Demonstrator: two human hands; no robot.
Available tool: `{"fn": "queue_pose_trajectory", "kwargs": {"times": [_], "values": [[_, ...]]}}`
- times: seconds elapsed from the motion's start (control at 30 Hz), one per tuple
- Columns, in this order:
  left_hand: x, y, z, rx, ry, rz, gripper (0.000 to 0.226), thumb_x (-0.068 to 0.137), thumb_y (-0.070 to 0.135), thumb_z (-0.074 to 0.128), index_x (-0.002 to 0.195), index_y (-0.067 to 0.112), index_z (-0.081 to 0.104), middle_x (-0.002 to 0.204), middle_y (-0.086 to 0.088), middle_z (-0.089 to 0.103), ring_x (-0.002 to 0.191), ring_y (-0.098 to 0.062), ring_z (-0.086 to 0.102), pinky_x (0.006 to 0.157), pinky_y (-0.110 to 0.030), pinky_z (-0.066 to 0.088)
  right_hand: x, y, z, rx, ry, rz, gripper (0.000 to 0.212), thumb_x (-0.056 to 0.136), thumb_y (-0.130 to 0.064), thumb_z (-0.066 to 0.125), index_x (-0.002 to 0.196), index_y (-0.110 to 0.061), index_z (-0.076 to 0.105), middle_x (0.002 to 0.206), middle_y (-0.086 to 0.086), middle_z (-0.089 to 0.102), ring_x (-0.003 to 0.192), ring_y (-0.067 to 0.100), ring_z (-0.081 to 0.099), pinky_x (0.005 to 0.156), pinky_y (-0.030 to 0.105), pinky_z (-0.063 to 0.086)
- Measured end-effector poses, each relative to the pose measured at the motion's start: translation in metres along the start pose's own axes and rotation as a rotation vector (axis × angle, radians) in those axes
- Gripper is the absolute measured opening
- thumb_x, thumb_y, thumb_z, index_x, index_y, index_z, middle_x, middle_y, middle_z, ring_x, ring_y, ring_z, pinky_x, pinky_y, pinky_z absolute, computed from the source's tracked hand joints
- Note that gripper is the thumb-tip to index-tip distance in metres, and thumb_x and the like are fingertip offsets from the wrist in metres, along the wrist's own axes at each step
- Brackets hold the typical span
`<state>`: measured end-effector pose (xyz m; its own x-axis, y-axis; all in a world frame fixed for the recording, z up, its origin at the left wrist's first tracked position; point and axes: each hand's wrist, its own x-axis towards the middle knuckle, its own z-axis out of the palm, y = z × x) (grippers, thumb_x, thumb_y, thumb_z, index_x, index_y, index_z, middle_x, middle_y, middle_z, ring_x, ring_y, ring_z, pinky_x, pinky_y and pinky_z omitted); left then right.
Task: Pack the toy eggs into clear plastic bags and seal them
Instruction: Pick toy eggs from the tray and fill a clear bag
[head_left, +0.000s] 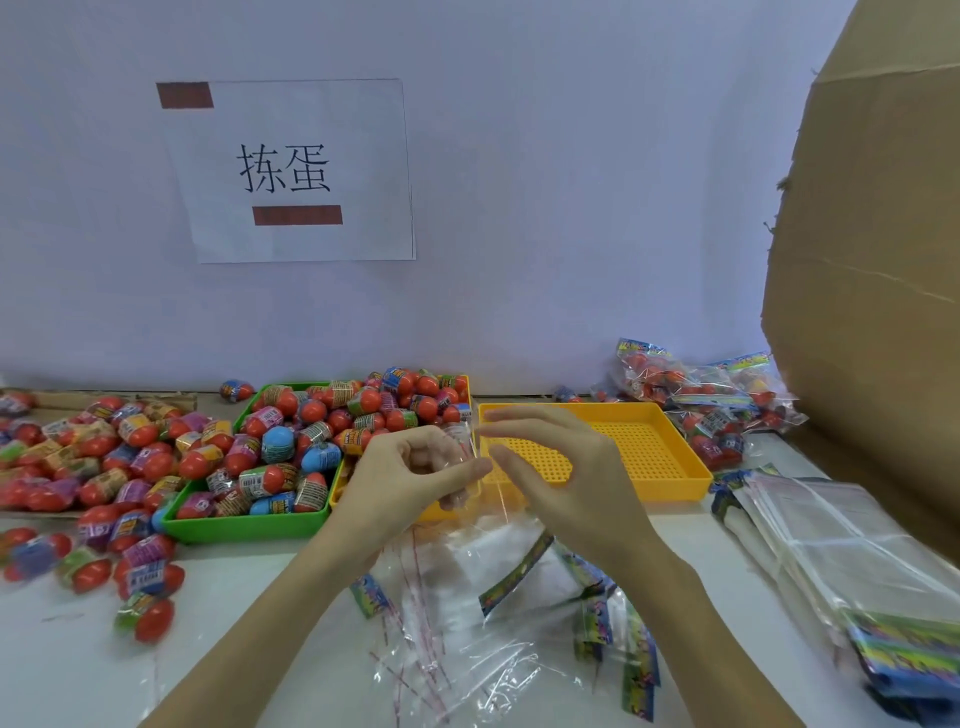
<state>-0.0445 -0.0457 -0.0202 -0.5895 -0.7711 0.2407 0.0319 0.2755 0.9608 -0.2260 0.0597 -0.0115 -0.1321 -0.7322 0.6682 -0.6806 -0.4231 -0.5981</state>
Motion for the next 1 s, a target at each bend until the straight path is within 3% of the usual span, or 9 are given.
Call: {"fn": "queue_pose_trajectory", "kwargs": {"times": [0.17, 0.33, 0.6, 0.7, 0.77, 0.87, 1.0], "values": [[-0.0008, 0.0004, -0.0021, 0.026, -0.017, 0.014, 0.033, 0.079, 0.043, 0.091, 0.078, 0.016, 0.072, 0.063, -0.008, 0.064, 0.060, -0.017, 0.063, 0.066, -0.024, 0.057, -0.0006, -0.0037, 0.0023, -0.088, -0.034, -0.049, 0.013, 0.095, -0.031, 0.078, 0.107, -0.026, 0.078, 0.128, -0.011, 0.061, 0.129, 0.011, 0.054, 0.104, 0.033, 0.047], [-0.0025, -0.0017, 0.0025, 0.090, -0.034, -0.004, 0.033, 0.076, 0.046, 0.089, 0.085, 0.019, 0.073, 0.063, -0.002, 0.061, 0.057, -0.010, 0.059, 0.059, -0.019, 0.051, -0.0004, -0.0044, 0.0050, -0.188, -0.070, 0.016, 0.021, 0.088, -0.042, 0.081, 0.091, -0.024, 0.072, 0.112, -0.011, 0.057, 0.118, 0.007, 0.051, 0.100, 0.018, 0.039], [0.0013, -0.0005, -0.0007, -0.076, 0.007, -0.046, 0.036, 0.079, 0.043, 0.090, 0.085, 0.012, 0.073, 0.062, -0.009, 0.058, 0.055, -0.018, 0.054, 0.063, -0.018, 0.054, -0.0014, -0.0034, -0.0012, -0.137, -0.180, 0.132, 0.025, 0.084, -0.055, 0.078, 0.089, -0.031, 0.073, 0.086, -0.022, 0.066, 0.096, 0.002, 0.051, 0.079, 0.014, 0.041], [0.0010, 0.0009, -0.0021, -0.051, 0.028, -0.026, 0.035, 0.080, 0.045, 0.088, 0.086, 0.013, 0.074, 0.061, -0.009, 0.060, 0.051, -0.016, 0.054, 0.055, -0.019, 0.050, -0.0027, -0.0043, 0.0007, -0.105, -0.265, 0.199, 0.030, 0.085, -0.061, 0.075, 0.105, -0.040, 0.075, 0.090, -0.022, 0.069, 0.090, 0.004, 0.054, 0.073, 0.015, 0.042], [0.0011, 0.0027, -0.0013, -0.026, 0.048, -0.004, 0.034, 0.079, 0.047, 0.086, 0.086, 0.016, 0.076, 0.060, -0.006, 0.061, 0.049, -0.014, 0.054, 0.052, -0.020, 0.049, -0.0022, -0.0053, 0.0024, -0.018, -0.267, 0.250, 0.029, 0.088, -0.051, 0.078, 0.115, -0.042, 0.072, 0.089, -0.021, 0.069, 0.081, 0.006, 0.058, 0.070, 0.018, 0.046], [0.0022, 0.0055, -0.0007, 0.008, 0.084, 0.026, 0.034, 0.078, 0.048, 0.084, 0.087, 0.016, 0.077, 0.058, -0.004, 0.060, 0.042, -0.012, 0.049, 0.045, -0.019, 0.043, -0.0010, -0.0054, 0.0004, 0.168, -0.323, 0.321, 0.022, 0.091, -0.036, 0.081, 0.112, -0.034, 0.076, 0.085, -0.012, 0.070, 0.071, 0.006, 0.056, 0.068, 0.021, 0.049], [0.0016, 0.0049, 0.0014, -0.009, 0.127, 0.009, 0.037, 0.089, 0.051, 0.072, 0.095, 0.014, 0.076, 0.058, 0.005, 0.060, 0.046, -0.006, 0.052, 0.049, -0.015, 0.045, 0.0014, -0.0080, -0.0040, 0.212, -0.263, 0.395, 0.014, 0.090, -0.030, 0.082, 0.103, -0.027, 0.079, 0.083, -0.005, 0.072, 0.077, 0.022, 0.063, 0.077, 0.039, 0.056]]}}
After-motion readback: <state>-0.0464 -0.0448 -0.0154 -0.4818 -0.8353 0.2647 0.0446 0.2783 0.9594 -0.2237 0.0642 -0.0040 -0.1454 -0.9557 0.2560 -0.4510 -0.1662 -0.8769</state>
